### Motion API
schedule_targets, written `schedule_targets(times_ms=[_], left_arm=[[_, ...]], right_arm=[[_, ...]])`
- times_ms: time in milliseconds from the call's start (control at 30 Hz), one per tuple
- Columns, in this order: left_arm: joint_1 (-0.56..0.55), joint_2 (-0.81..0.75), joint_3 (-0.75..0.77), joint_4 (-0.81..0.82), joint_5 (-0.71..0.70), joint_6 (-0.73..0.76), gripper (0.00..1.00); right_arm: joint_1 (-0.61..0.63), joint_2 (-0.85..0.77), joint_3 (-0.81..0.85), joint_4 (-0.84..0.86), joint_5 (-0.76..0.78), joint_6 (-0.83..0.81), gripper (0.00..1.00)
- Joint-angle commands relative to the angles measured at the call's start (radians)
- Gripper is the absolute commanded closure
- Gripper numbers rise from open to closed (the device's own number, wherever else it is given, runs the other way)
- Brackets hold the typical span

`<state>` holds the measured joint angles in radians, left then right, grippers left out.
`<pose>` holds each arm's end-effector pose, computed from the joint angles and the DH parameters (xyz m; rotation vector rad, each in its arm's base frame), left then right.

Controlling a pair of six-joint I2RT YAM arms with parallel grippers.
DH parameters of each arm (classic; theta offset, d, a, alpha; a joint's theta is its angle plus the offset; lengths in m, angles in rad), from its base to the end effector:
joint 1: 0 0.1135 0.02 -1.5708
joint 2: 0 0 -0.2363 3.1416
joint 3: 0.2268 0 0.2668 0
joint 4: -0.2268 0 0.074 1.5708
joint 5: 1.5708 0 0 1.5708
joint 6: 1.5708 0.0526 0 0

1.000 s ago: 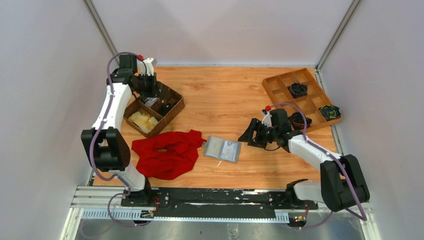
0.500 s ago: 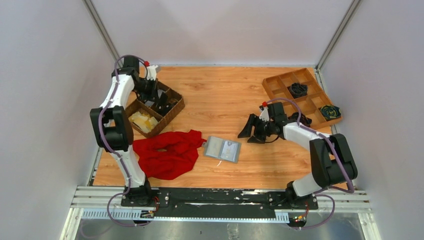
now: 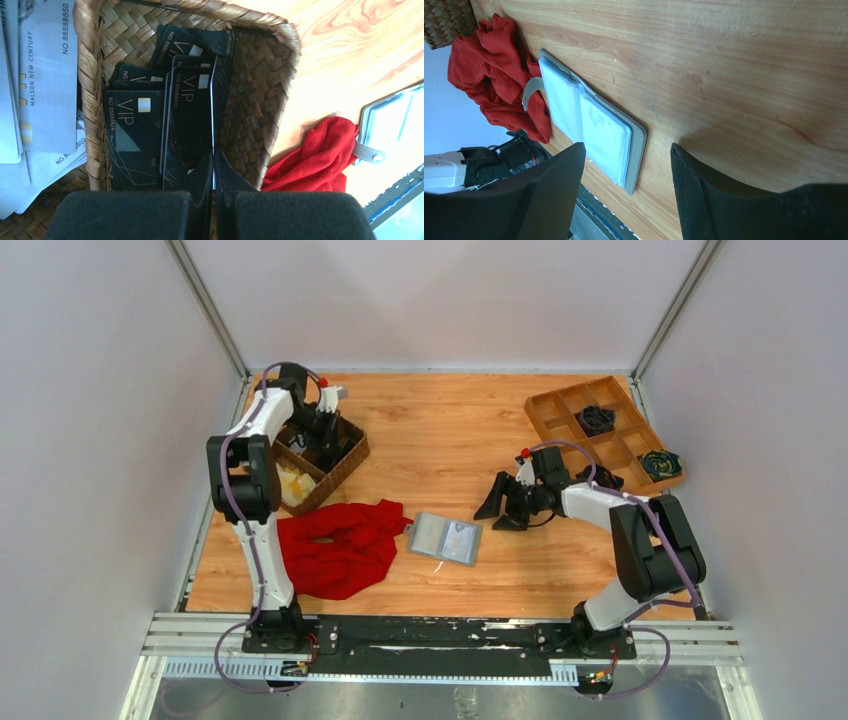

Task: Take the credit cards out of the card holder
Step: Place the credit card in the storage box.

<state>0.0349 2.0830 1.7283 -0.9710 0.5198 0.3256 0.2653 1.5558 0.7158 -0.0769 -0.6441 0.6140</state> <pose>0.4301 -0.0111 0.1694 0.4852 2.6955 -0.6557 0.2863 0.1105 0.1041 0.1603 2.5952 1.1530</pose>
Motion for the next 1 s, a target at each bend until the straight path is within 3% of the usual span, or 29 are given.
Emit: schedule_targets(times_ms=[0,967], left_arm=[[0.005,0.023,0.032,-0.044,-0.024,0.019,1.00],[-0.007,-0.057,0.074,-0.101,-0.033,0.042,1.00]], right_arm=[[-0.014,0.015,0.010,0.010,-0.021,0.010,0.33],[-0.021,0.087,0.060,-0.013,-0.023,0.003,0.33]])
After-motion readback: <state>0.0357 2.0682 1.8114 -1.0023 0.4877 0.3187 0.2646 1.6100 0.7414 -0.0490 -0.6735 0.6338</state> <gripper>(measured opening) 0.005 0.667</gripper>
